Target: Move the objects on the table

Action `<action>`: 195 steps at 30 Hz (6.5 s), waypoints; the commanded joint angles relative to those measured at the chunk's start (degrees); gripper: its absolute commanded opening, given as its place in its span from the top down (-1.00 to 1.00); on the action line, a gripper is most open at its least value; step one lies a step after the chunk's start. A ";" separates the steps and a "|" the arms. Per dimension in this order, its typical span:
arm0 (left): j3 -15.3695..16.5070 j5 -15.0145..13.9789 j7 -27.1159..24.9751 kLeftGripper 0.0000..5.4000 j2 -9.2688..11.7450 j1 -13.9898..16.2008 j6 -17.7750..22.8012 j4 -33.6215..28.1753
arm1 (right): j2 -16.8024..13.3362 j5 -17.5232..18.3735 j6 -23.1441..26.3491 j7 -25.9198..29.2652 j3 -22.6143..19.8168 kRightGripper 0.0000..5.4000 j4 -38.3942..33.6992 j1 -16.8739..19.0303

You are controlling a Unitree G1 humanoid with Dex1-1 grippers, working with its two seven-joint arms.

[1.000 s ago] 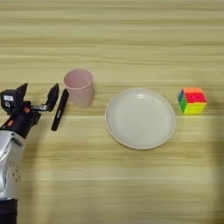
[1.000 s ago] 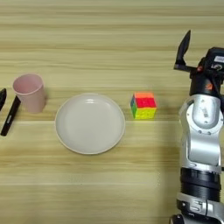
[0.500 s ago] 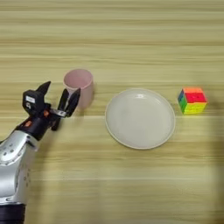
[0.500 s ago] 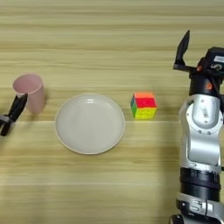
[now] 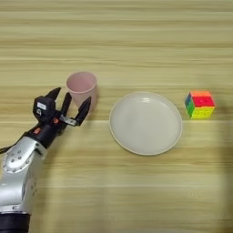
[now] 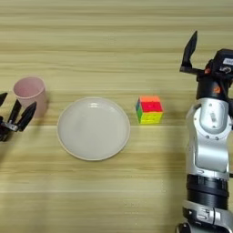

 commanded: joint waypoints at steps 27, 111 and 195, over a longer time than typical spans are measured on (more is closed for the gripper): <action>-2.85 2.74 -1.09 -0.99 -0.83 -9.00 -3.69 13.51 | 1.38 0.10 -0.06 -0.46 0.24 -1.00 -2.59 0.66; -2.95 5.95 2.06 -0.58 -4.37 -14.03 -9.93 18.07 | 2.63 -0.47 -0.09 -0.34 0.82 -1.00 -2.54 2.67; -18.32 7.96 -2.07 -0.99 -12.40 -10.41 -4.85 14.75 | 2.73 -0.51 0.47 -0.48 1.89 -1.00 0.03 2.51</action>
